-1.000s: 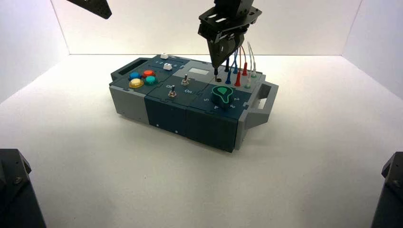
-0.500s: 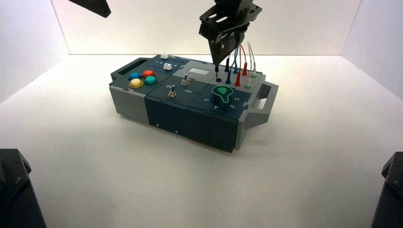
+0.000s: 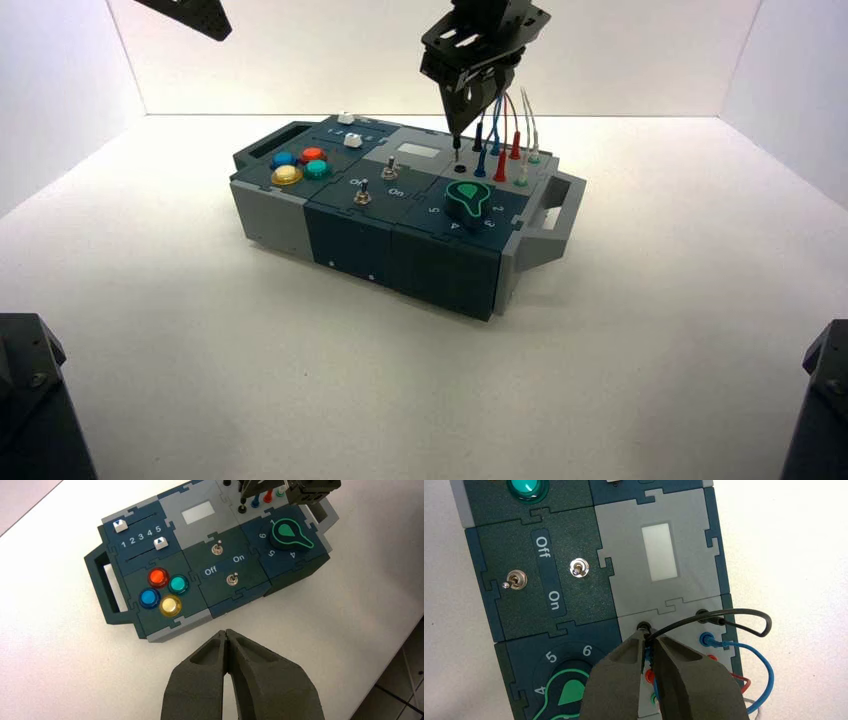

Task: Insert the black wire.

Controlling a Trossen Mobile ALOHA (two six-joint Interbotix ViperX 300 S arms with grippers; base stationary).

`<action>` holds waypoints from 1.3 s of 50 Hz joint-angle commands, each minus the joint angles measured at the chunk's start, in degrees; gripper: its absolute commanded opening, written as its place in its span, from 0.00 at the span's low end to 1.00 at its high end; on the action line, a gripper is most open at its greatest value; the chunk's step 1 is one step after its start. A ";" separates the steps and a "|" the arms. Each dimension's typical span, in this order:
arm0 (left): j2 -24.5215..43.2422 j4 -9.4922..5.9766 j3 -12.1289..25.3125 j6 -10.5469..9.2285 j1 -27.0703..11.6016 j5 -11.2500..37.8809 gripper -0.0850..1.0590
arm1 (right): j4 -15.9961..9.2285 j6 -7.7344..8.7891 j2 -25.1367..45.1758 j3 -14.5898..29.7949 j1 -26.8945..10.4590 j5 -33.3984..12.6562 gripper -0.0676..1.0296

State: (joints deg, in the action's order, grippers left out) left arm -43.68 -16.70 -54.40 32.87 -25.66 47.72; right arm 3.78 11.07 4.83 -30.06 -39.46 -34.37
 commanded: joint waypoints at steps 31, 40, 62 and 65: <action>0.18 -0.18 1.32 0.26 -0.18 -0.18 0.05 | 1.58 -0.18 1.23 0.62 0.97 1.58 0.04; 0.18 -0.18 1.32 0.35 -0.18 -0.18 0.05 | 1.58 -0.18 2.11 0.26 0.97 1.85 0.04; 0.18 -0.18 1.32 0.26 -0.18 -0.18 0.05 | 1.58 -0.53 3.69 -0.53 0.97 2.37 0.04; 0.18 -0.18 1.32 0.26 -0.18 -0.18 0.05 | 1.58 -0.53 3.96 -0.70 1.05 2.37 0.04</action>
State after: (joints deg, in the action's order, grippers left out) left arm -43.51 -16.70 -54.40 32.87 -25.66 47.90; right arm 5.19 10.72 8.26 -30.59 -38.76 -32.08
